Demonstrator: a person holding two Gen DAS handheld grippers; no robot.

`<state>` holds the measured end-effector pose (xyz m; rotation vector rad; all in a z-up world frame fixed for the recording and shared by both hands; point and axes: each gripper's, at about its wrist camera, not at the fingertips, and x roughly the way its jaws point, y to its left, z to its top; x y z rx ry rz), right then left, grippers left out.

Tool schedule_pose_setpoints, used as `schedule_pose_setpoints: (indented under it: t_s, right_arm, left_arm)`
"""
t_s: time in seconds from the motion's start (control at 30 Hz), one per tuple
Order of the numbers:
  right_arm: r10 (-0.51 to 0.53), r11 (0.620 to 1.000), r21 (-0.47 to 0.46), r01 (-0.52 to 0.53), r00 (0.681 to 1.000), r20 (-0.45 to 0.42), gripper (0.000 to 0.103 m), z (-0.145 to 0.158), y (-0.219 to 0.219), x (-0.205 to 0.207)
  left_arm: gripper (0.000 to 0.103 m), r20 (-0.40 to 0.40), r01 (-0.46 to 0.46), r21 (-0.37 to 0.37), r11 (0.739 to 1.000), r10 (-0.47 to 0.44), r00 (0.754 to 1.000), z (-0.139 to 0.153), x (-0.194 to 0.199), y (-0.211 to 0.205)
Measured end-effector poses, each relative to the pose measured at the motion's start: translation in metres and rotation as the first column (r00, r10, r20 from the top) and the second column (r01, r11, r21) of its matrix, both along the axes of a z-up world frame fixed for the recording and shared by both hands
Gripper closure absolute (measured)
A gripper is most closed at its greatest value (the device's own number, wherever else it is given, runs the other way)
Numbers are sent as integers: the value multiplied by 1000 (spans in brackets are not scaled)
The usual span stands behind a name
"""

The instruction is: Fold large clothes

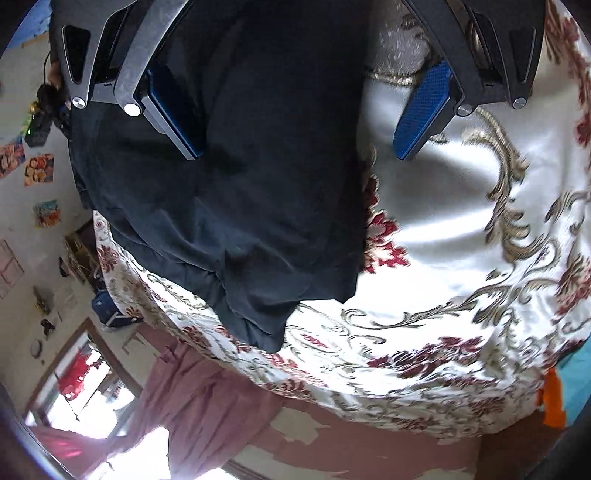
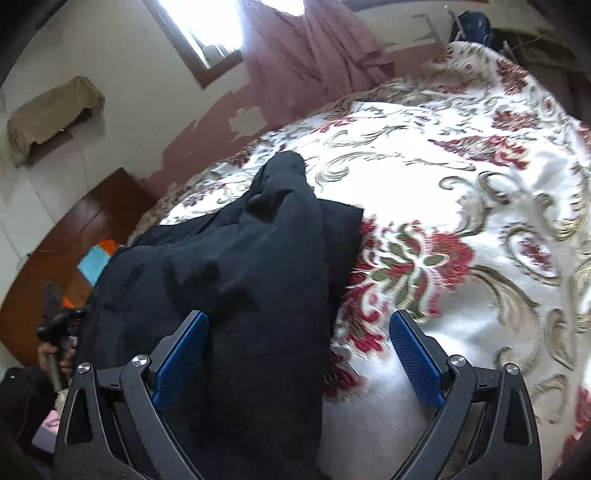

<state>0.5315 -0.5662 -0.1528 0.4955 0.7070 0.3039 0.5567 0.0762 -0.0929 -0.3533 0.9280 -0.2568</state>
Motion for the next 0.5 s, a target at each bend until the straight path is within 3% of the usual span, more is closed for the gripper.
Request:
schedule_pose_setpoints:
  t_s: [0.1,0.33,0.5]
  right_arm:
    - [30,998,54,-31,999,19,4,-7,-1,7]
    - [103,991,85,-106,994,48,1,-11,10,14]
    - [143,972,175,-157,986,89,1,-15,4,14]
  left_arm:
    - [0,21,29,-10,1000,-29,999,-5,1,1]
    - [0,45,52,-55,997,-49,998,-7,2,6]
    - [0,36,89,-72,993,-86,996,-5,3,1]
